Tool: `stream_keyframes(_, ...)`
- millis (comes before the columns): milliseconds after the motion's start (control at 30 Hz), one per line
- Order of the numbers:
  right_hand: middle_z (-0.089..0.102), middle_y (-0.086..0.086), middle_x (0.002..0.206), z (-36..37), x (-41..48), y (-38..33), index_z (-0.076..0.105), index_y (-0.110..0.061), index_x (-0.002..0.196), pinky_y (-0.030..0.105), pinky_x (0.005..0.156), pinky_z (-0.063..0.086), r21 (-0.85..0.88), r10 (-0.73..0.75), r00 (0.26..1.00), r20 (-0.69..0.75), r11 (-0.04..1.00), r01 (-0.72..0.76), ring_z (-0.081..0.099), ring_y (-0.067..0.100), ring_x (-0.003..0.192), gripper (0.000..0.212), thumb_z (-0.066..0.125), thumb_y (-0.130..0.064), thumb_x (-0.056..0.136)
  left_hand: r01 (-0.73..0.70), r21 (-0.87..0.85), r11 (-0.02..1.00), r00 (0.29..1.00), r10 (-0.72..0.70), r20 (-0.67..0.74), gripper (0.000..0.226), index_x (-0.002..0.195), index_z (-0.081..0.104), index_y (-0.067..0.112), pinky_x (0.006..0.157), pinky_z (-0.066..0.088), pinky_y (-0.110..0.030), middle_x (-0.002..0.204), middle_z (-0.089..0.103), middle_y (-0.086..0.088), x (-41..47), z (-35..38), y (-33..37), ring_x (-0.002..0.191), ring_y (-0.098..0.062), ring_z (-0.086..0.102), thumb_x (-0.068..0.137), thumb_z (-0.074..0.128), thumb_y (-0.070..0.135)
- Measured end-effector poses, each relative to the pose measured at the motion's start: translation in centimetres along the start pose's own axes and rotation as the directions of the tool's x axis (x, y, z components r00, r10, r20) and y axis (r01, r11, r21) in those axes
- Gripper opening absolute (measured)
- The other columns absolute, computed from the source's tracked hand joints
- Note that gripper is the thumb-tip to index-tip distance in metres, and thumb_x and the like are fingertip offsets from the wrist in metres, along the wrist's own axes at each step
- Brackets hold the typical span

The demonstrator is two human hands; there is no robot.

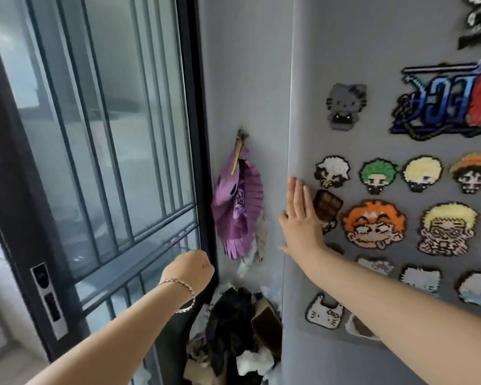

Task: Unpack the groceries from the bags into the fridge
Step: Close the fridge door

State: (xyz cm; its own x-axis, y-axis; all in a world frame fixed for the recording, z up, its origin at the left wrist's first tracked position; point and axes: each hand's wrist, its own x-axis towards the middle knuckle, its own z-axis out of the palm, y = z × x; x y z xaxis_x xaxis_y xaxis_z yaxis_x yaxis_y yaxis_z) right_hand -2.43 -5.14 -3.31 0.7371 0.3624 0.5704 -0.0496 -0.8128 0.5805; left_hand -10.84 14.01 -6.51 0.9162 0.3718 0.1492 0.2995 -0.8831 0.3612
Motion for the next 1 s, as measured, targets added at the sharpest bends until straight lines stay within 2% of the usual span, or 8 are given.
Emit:
stream_keyframes(133, -0.011, 0.027, 0.147, 2.9, 4.2, -1.3, 0.036, -0.005, 0.142, 0.067, 0.096, -0.021, -0.089, 0.036, 0.999, -0.03, 0.995, -0.038, 0.007, 0.052, 0.137, 0.068, 0.044, -0.049, 0.091, -0.026, 0.066, 0.997, 0.999, 0.023, 0.042, 0.03, 0.059, 0.04, 0.02, 0.058, 0.038, -0.026, 0.062, 0.048, 0.003, 4.8, 1.2, 0.4, 0.06, -0.017, 0.047, 0.088, 0.038, 0.012)
stream_keyframes(267, -0.025, 0.036, 0.139, 4.6, 6.4, -1.5, 0.023, 0.005, 0.143, 0.068, 0.09, -0.027, -0.097, 0.029, 0.999, 0.046, 0.995, -0.024, -0.001, 0.053, 0.139, 0.068, 0.042, -0.04, 0.095, -0.075, 0.083, 0.994, 0.995, 0.07, 0.066, 0.025, 0.065, 0.045, 0.014, 0.054, 0.038, -0.025, 0.059, 0.046, 0.003, 8.2, 2.2, 1.0, 0.057, -0.016, 0.045, 0.089, 0.036, 0.01)
stream_keyframes(467, -0.013, 0.038, 0.147, 4.0, 6.2, -2.1, 0.04, -0.006, 0.134, 0.067, 0.101, -0.02, -0.001, 0.036, 0.984, 0.176, 0.999, -0.037, 0.0, 0.054, 0.138, 0.062, 0.058, -0.041, 0.087, -0.156, 0.139, 0.978, 0.986, 0.146, 0.079, 0.024, 0.083, 0.059, 0.01, 0.076, 0.052, -0.034, 0.075, 0.057, -0.001, 11.0, 2.4, 1.1, 0.082, -0.025, 0.06, 0.09, 0.036, 0.011)
stream_keyframes(567, 0.026, 0.037, 0.142, 3.0, 6.1, -2.6, 0.066, -0.009, 0.097, 0.06, 0.109, -0.002, 0.25, -0.091, 0.988, 0.128, 0.967, 0.056, 0.026, 0.052, 0.133, 0.052, 0.083, -0.04, 0.058, -0.2, 0.262, 0.944, 0.974, 0.163, 0.155, 0.027, 0.104, 0.062, 0.008, 0.086, 0.052, -0.037, 0.101, 0.063, -0.005, 11.2, 2.5, 0.2, 0.098, -0.025, 0.061, 0.095, 0.039, 0.017)
stream_keyframes(667, 0.038, 0.014, 0.138, 2.6, 5.6, -5.2, 0.058, -0.017, 0.113, 0.042, 0.111, 0.017, 0.73, -0.339, 0.925, 0.171, 0.674, 0.113, 0.024, 0.037, 0.136, 0.04, 0.061, -0.045, 0.084, -0.147, 0.265, 0.953, 0.97, 0.086, 0.227, 0.02, 0.085, 0.058, 0.013, 0.078, 0.05, -0.035, 0.087, 0.059, -0.007, 10.9, 2.7, -1.2, 0.092, -0.027, 0.061, 0.092, 0.041, 0.021)
stream_keyframes(767, 0.054, 0.001, 0.118, 1.2, 4.9, -8.0, 0.055, -0.018, 0.118, 0.028, 0.09, 0.037, 0.913, -0.599, 0.746, 0.291, 0.407, -0.029, 0.048, 0.022, 0.117, 0.035, 0.054, -0.04, 0.091, -0.07, 0.281, 0.957, 0.973, 0.004, 0.229, 0.02, 0.079, 0.052, 0.012, 0.075, 0.05, -0.036, 0.093, 0.065, -0.011, 9.5, 2.6, -2.5, 0.091, -0.028, 0.063, 0.092, 0.039, 0.02)
stream_keyframes(867, 0.061, 0.006, 0.121, -0.4, 5.0, -10.7, 0.059, -0.01, 0.118, 0.031, 0.088, 0.046, 0.924, -0.759, 0.598, 0.258, 0.374, 0.076, 0.058, 0.022, 0.109, 0.035, 0.052, -0.033, 0.093, 0.044, 0.343, 0.938, 0.976, -0.114, 0.187, 0.025, 0.101, 0.059, 0.012, 0.076, 0.046, -0.034, 0.112, 0.063, -0.007, 7.5, 2.1, -4.7, 0.103, -0.027, 0.06, 0.093, 0.038, 0.023)
stream_keyframes(1000, 0.061, 0.012, 0.121, -3.5, 4.0, -14.6, 0.059, -0.006, 0.118, 0.031, 0.084, 0.047, 0.926, -0.852, 0.514, 0.094, 0.264, 0.268, 0.059, 0.028, 0.106, 0.036, 0.048, -0.031, 0.094, 0.289, 0.324, 0.901, 0.94, -0.331, 0.079, 0.029, 0.11, 0.06, 0.011, 0.074, 0.043, -0.031, 0.116, 0.062, -0.007, 1.9, 1.1, -7.8, 0.105, -0.028, 0.06, 0.091, 0.043, 0.024)
